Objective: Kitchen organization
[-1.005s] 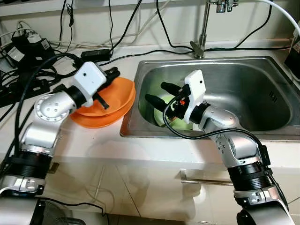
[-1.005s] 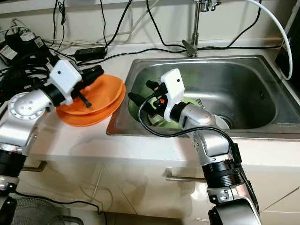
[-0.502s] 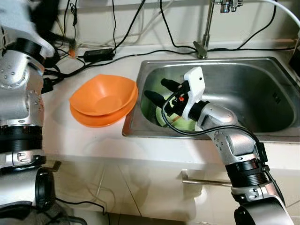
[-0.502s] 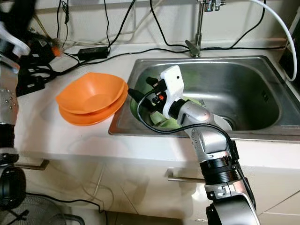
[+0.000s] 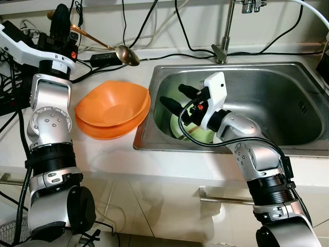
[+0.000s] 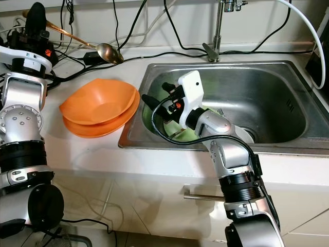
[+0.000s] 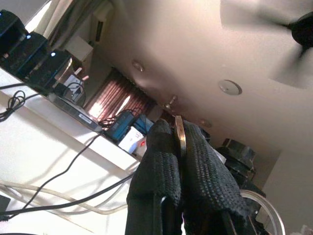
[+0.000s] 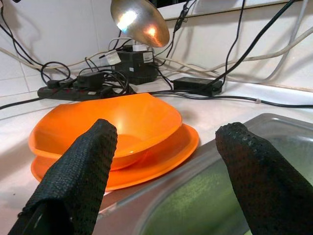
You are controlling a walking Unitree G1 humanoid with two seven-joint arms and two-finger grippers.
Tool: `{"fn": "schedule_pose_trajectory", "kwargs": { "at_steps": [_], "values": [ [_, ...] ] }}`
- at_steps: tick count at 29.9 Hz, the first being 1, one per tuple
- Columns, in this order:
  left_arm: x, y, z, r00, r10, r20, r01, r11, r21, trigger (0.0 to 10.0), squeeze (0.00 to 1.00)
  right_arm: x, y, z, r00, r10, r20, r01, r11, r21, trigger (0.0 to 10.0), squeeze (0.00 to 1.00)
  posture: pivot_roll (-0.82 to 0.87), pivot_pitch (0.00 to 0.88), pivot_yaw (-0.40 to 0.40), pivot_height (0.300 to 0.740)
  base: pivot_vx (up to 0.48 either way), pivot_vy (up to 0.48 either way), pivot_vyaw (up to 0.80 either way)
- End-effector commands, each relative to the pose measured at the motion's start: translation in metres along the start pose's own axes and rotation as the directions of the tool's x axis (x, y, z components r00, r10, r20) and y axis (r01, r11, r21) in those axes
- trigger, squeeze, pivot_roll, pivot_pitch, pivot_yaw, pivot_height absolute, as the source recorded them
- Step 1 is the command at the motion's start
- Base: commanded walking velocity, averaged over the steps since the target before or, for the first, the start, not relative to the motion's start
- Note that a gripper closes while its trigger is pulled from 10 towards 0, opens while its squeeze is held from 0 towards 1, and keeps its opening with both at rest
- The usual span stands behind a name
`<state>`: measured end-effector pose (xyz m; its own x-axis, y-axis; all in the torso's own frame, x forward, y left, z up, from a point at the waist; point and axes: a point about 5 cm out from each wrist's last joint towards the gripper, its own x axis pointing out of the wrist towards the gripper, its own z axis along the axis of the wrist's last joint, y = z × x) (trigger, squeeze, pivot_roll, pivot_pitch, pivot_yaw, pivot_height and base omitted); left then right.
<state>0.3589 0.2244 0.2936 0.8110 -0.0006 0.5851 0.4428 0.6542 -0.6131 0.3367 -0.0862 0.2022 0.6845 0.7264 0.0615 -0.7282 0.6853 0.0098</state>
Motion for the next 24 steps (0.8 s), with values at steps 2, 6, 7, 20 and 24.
{"fn": "schedule_pose_trajectory", "kwargs": {
  "at_steps": [2, 6, 7, 20, 24],
  "values": [
    [0.002, -0.003, 0.010, 1.000, -0.008, 0.028, 0.008, 1.000, 0.014, 0.0, 0.00, 0.003, 0.001, 0.006, 1.000, 0.009, 0.017, -0.008, 1.000, -0.013, 10.0, 0.00, -0.02, 0.000, 0.127, 0.740, 0.000, 0.000, 0.00],
    [0.002, -0.003, 0.010, 1.000, -0.008, 0.028, 0.008, 1.000, 0.014, 0.0, 0.00, 0.003, 0.001, 0.006, 1.000, 0.009, 0.017, -0.008, 1.000, -0.013, 10.0, 0.00, -0.02, 0.000, 0.127, 0.740, 0.000, 0.000, 0.00],
    [0.002, -0.003, 0.010, 1.000, -0.008, 0.028, 0.008, 1.000, 0.014, 0.0, 0.00, 0.003, 0.001, 0.006, 1.000, 0.009, 0.017, -0.008, 1.000, -0.013, 10.0, 0.00, -0.02, 0.000, 0.127, 0.740, 0.000, 0.000, 0.00],
    [-0.009, -0.004, -0.028, 0.998, 0.023, -0.051, -0.034, 0.972, -0.234, 0.5, 0.00, 0.007, -0.010, 0.014, 0.987, -0.118, 0.108, 0.102, 0.984, 0.144, 10.0, 0.00, -0.04, 0.000, 0.147, 0.740, 0.000, 0.000, 0.00],
    [-0.022, -0.005, -0.071, 0.988, 0.041, -0.147, -0.093, 0.924, -0.372, 2.7, 0.00, 0.007, -0.032, 0.021, 0.915, -0.362, 0.180, 0.297, 0.904, 0.309, 10.0, 0.00, -0.04, 0.000, 0.149, 0.740, 0.000, 0.000, 0.00]
  ]
}}
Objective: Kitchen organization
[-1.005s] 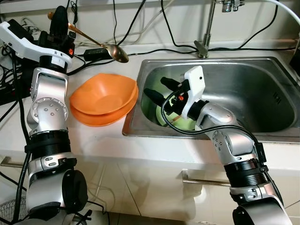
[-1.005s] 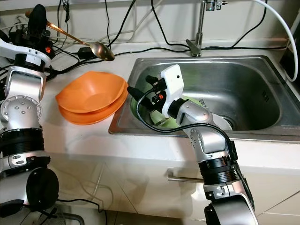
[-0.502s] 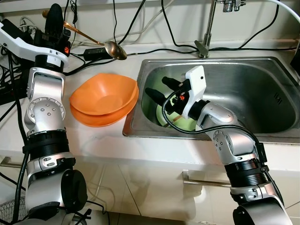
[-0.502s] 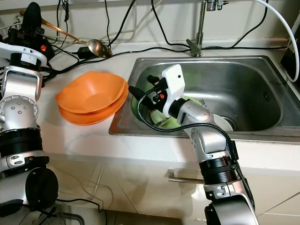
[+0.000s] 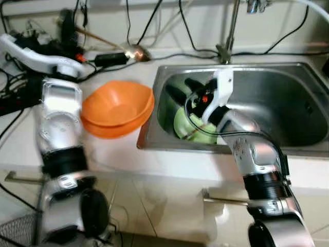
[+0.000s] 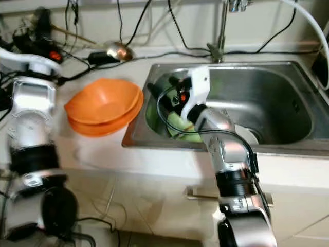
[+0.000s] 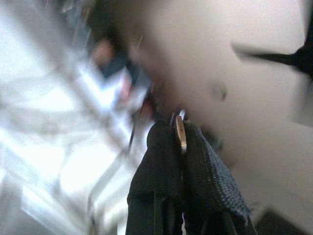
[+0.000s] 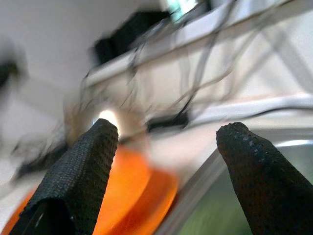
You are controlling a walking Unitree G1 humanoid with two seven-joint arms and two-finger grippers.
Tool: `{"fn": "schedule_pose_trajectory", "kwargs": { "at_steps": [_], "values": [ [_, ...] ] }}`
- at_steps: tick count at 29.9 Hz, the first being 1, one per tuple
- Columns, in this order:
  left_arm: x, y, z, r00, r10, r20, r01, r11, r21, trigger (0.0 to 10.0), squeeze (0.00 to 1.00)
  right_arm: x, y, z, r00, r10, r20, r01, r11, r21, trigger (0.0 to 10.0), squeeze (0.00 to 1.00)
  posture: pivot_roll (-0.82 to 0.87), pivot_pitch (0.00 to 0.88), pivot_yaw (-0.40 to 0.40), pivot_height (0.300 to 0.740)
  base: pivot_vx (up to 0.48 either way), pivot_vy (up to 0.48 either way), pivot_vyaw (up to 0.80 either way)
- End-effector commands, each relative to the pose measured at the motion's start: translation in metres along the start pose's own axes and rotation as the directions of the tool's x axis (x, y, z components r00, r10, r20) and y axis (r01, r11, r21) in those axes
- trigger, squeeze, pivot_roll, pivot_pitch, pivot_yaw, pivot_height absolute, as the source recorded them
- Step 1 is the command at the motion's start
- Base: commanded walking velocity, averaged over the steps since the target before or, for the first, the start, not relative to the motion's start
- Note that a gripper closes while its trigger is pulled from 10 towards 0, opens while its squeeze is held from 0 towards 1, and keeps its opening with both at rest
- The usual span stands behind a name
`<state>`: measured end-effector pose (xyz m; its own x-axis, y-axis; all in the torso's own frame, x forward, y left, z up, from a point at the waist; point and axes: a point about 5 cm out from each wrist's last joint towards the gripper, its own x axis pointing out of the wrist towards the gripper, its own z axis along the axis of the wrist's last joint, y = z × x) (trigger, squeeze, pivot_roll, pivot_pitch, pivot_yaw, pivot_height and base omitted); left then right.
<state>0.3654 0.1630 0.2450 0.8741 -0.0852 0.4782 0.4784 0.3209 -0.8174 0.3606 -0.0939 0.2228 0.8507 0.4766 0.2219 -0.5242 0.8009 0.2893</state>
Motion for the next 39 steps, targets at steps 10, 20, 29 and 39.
{"fn": "schedule_pose_trajectory", "kwargs": {
  "at_steps": [10, 20, 29, 39],
  "values": [
    [0.004, -0.011, 0.030, 0.997, -0.036, 0.072, 0.034, 0.999, 0.033, 0.0, 0.00, -0.004, -0.022, 0.010, 0.990, -0.128, 0.061, 0.127, 0.992, 0.027, 10.0, 0.00, -0.03, 0.000, 0.144, 0.740, 0.000, 0.000, 0.00],
    [0.000, -0.006, 0.009, 0.997, -0.023, 0.068, 0.027, 0.998, -0.056, 0.0, 0.00, 0.003, -0.004, -0.004, 0.998, -0.060, 0.023, 0.050, 0.945, 0.323, 10.0, 0.00, -0.04, 0.000, 0.132, 0.740, 0.000, 0.000, 0.00],
    [0.000, 0.004, -0.007, 0.999, 0.011, 0.038, -0.007, 0.995, -0.102, 0.0, 0.00, 0.004, 0.012, 0.001, 0.997, 0.046, 0.064, -0.070, 0.888, 0.455, 10.0, 0.00, -0.05, 0.000, 0.134, 0.740, 0.000, 0.000, 0.00],
    [-0.001, 0.009, -0.015, 0.999, 0.026, 0.019, -0.023, 0.992, -0.124, 0.0, 0.00, 0.001, 0.021, 0.002, 0.990, 0.121, 0.076, -0.143, 0.851, 0.506, 10.0, 0.00, -0.06, 0.000, 0.135, 0.740, 0.000, 0.000, 0.00]
  ]
}}
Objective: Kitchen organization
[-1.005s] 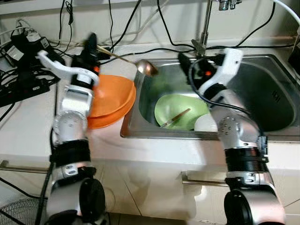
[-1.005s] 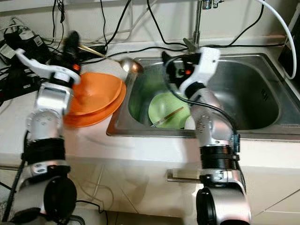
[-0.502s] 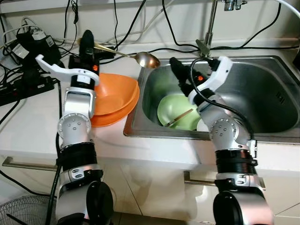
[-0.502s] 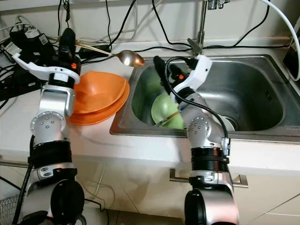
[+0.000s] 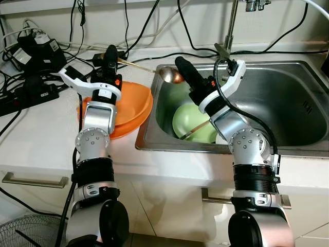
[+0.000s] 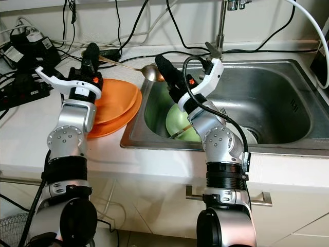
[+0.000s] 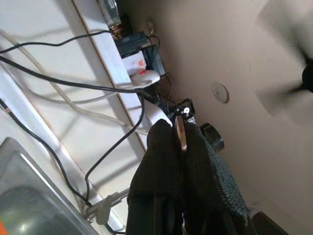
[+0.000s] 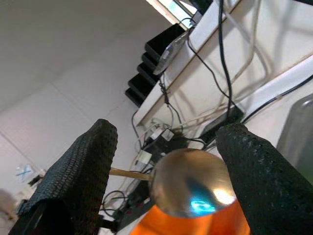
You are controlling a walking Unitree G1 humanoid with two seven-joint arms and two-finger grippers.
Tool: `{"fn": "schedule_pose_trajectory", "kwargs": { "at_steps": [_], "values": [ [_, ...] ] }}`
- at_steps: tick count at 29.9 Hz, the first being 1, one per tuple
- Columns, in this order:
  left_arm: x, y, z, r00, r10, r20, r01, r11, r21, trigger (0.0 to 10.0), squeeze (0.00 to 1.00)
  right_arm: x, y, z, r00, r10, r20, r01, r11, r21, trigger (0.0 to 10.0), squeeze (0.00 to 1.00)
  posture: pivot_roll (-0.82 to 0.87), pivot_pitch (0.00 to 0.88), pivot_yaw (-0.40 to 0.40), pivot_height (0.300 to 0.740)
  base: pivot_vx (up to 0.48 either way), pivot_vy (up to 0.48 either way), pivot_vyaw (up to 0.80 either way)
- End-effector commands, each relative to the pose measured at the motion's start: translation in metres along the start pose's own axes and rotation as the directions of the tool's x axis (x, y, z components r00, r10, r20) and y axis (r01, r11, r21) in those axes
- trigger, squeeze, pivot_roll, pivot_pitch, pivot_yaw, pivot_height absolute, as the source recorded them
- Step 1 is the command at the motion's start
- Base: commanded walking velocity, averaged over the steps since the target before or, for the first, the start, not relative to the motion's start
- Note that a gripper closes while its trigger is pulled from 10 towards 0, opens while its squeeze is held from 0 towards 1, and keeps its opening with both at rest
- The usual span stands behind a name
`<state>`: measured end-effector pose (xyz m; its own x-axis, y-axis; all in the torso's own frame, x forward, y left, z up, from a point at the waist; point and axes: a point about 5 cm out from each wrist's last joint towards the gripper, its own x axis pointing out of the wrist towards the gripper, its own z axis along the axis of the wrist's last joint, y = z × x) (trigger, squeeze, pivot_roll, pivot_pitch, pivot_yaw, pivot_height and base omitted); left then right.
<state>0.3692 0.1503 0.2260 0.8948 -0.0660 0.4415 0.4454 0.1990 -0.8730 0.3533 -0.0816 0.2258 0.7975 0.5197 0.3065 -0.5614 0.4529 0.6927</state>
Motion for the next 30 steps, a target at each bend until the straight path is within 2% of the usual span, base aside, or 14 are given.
{"fn": "schedule_pose_trajectory", "kwargs": {
  "at_steps": [1, 4, 7, 10, 28, 29, 30],
  "values": [
    [0.004, -0.004, 0.002, 1.000, -0.020, 0.013, 0.020, 1.000, -0.001, 0.0, 0.00, 0.002, 0.008, -0.002, 0.998, 0.052, -0.024, -0.051, 0.999, 0.014, 10.0, 0.00, -0.06, 0.000, 0.134, 0.740, 0.000, 0.000, 0.00],
    [0.006, -0.005, 0.002, 0.999, -0.025, 0.023, 0.025, 1.000, -0.011, 0.0, 0.00, 0.001, 0.010, -0.006, 0.997, 0.059, -0.045, -0.059, 0.998, 0.009, 10.0, 0.00, -0.06, 0.000, 0.132, 0.740, 0.000, 0.000, 0.00],
    [0.010, -0.011, 0.005, 0.998, -0.048, 0.036, 0.048, 0.999, -0.006, 0.0, 0.00, 0.000, -0.001, 0.001, 0.999, -0.035, 0.009, 0.036, 0.999, -0.039, 10.0, 0.00, -0.06, 0.000, 0.131, 0.740, 0.000, 0.000, 0.00],
    [0.012, -0.016, 0.010, 0.997, -0.064, 0.047, 0.064, 0.998, 0.000, 0.0, 0.00, -0.001, -0.009, 0.006, 0.996, -0.087, 0.032, 0.089, 0.995, -0.043, 10.0, 0.00, -0.06, 0.000, 0.132, 0.740, 0.000, 0.000, 0.00],
    [0.012, -0.011, -0.004, 0.999, -0.050, 0.019, 0.051, 0.998, -0.031, 0.0, 0.00, 0.004, 0.006, -0.014, 0.999, -0.001, -0.042, 0.002, 0.999, 0.045, 10.0, 0.00, -0.07, 0.000, 0.138, 0.740, 0.000, 0.000, 0.00],
    [0.012, -0.011, -0.005, 0.999, -0.051, 0.016, 0.051, 0.998, -0.034, 0.0, 0.00, 0.004, 0.007, -0.014, 0.999, 0.003, -0.040, -0.001, 0.999, 0.050, 4.7, 0.00, -0.07, 0.000, 0.137, 0.740, 0.000, 0.000, 0.00],
    [0.012, -0.011, -0.006, 0.999, -0.051, 0.015, 0.051, 0.998, -0.036, 0.0, 0.00, 0.004, 0.007, -0.014, 0.999, 0.007, -0.036, -0.005, 0.998, 0.056, 0.0, 0.00, -0.07, 0.000, 0.137, 0.740, 0.000, 0.000, 0.00]
  ]
}}
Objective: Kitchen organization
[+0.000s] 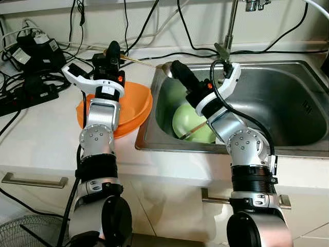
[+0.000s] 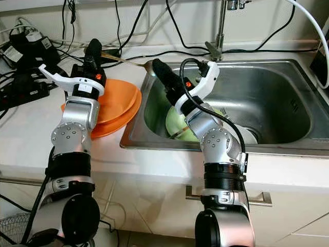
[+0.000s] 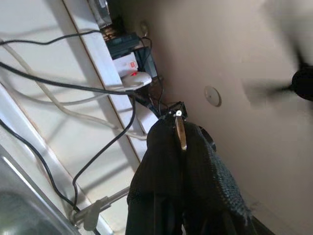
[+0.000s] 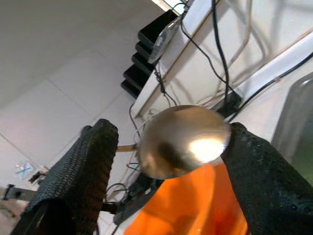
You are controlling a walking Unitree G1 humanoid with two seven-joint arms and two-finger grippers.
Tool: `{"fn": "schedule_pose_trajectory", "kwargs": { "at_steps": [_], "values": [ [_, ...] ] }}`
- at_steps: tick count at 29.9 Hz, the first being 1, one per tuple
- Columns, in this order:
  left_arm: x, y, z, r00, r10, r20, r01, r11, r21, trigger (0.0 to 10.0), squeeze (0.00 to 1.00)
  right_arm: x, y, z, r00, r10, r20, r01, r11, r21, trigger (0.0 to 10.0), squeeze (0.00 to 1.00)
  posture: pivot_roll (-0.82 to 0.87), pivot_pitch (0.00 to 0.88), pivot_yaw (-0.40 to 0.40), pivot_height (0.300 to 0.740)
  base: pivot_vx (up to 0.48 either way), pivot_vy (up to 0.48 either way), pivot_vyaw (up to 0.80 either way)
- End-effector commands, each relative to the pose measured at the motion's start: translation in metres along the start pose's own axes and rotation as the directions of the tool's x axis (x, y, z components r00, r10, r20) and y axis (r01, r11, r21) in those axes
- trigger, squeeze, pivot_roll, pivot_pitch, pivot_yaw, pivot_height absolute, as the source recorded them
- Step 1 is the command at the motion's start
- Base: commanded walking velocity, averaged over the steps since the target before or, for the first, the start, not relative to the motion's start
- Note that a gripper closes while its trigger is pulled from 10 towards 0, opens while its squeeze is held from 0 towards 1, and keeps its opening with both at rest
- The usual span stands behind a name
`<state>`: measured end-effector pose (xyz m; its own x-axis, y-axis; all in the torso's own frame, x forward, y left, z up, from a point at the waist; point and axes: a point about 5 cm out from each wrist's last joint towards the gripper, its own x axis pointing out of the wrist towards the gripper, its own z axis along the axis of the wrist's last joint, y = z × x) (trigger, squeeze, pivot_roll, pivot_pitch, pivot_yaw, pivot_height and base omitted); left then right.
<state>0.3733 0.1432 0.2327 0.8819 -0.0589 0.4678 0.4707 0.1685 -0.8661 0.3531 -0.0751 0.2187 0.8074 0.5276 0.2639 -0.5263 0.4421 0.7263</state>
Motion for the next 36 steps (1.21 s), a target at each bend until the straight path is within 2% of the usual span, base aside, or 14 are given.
{"fn": "schedule_pose_trajectory", "kwargs": {
  "at_steps": [1, 14, 15, 21, 23, 25, 26, 27, 28, 35, 36],
  "values": [
    [0.005, -0.005, -0.002, 1.000, -0.024, -0.002, 0.024, 1.000, -0.010, 0.0, 0.00, 0.003, 0.010, -0.004, 0.999, 0.047, 0.002, -0.047, 0.998, 0.030, 0.0, 0.00, -0.07, 0.000, 0.137, 0.740, 0.000, 0.000, 0.00],
    [0.000, 0.007, -0.008, 1.000, 0.024, -0.009, -0.024, 0.999, -0.039, 0.0, 0.00, 0.005, 0.014, -0.001, 0.997, 0.071, 0.023, -0.072, 0.995, 0.067, 0.0, 0.00, -0.07, 0.000, 0.139, 0.740, 0.000, 0.000, 0.00],
    [-0.001, 0.010, -0.009, 0.999, 0.040, -0.008, -0.040, 0.998, -0.050, 1.6, 0.00, 0.005, 0.015, 0.000, 0.997, 0.072, 0.029, -0.074, 0.995, 0.069, 0.0, 0.00, -0.07, 0.000, 0.138, 0.740, 0.000, 0.000, 0.00],
    [-0.009, 0.026, -0.018, 0.995, 0.098, -0.032, -0.100, 0.993, -0.061, 2.0, 0.00, 0.006, 0.015, 0.005, 0.995, 0.079, 0.059, -0.084, 0.993, 0.086, 0.0, 0.00, -0.08, 0.000, 0.138, 0.740, 0.000, 0.000, 0.00],
    [-0.014, 0.036, -0.026, 0.988, 0.142, -0.057, -0.145, 0.987, -0.063, 2.6, 0.00, 0.005, 0.015, 0.007, 0.994, 0.084, 0.072, -0.091, 0.991, 0.095, 0.0, 0.00, -0.08, 0.000, 0.138, 0.740, 0.000, 0.000, 0.00],
    [-0.016, 0.039, -0.030, 0.985, 0.156, -0.074, -0.160, 0.985, -0.061, 2.9, 0.00, 0.005, 0.016, 0.008, 0.993, 0.090, 0.076, -0.098, 0.991, 0.096, 0.0, 0.00, -0.08, 0.000, 0.138, 0.740, 0.000, 0.000, 0.00],
    [-0.017, 0.042, -0.033, 0.982, 0.167, -0.084, -0.172, 0.983, -0.059, 3.6, 0.00, 0.005, 0.017, 0.008, 0.992, 0.096, 0.079, -0.103, 0.990, 0.098, 0.0, 0.00, -0.08, 0.000, 0.138, 0.740, 0.000, 0.000, 0.00],
    [-0.017, 0.042, -0.033, 0.982, 0.167, -0.084, -0.172, 0.983, -0.059, 3.6, 0.00, 0.005, 0.017, 0.008, 0.992, 0.096, 0.079, -0.103, 0.990, 0.098, 0.0, 0.00, -0.08, 0.000, 0.138, 0.740, 0.000, 0.000, 0.00],
    [-0.018, 0.045, -0.037, 0.979, 0.181, -0.097, -0.187, 0.981, -0.059, 4.2, 0.00, 0.005, 0.018, 0.009, 0.991, 0.106, 0.083, -0.114, 0.988, 0.101, 0.0, 0.00, -0.08, 0.000, 0.139, 0.740, 0.000, 0.000, 0.00],
    [-0.019, 0.049, -0.053, 0.967, 0.197, -0.160, -0.208, 0.977, -0.052, 4.9, 0.00, 0.005, 0.023, 0.010, 0.985, 0.147, 0.094, -0.157, 0.982, 0.106, 0.0, 0.00, -0.08, 0.000, 0.142, 0.740, 0.000, 0.000, 0.00],
    [-0.020, 0.049, -0.057, 0.963, 0.202, -0.176, -0.213, 0.976, -0.048, 6.2, 0.00, 0.005, 0.024, 0.011, 0.983, 0.157, 0.098, -0.168, 0.980, 0.107, 0.0, 0.00, -0.08, 0.000, 0.143, 0.740, 0.000, 0.000, 0.00]
  ]
}}
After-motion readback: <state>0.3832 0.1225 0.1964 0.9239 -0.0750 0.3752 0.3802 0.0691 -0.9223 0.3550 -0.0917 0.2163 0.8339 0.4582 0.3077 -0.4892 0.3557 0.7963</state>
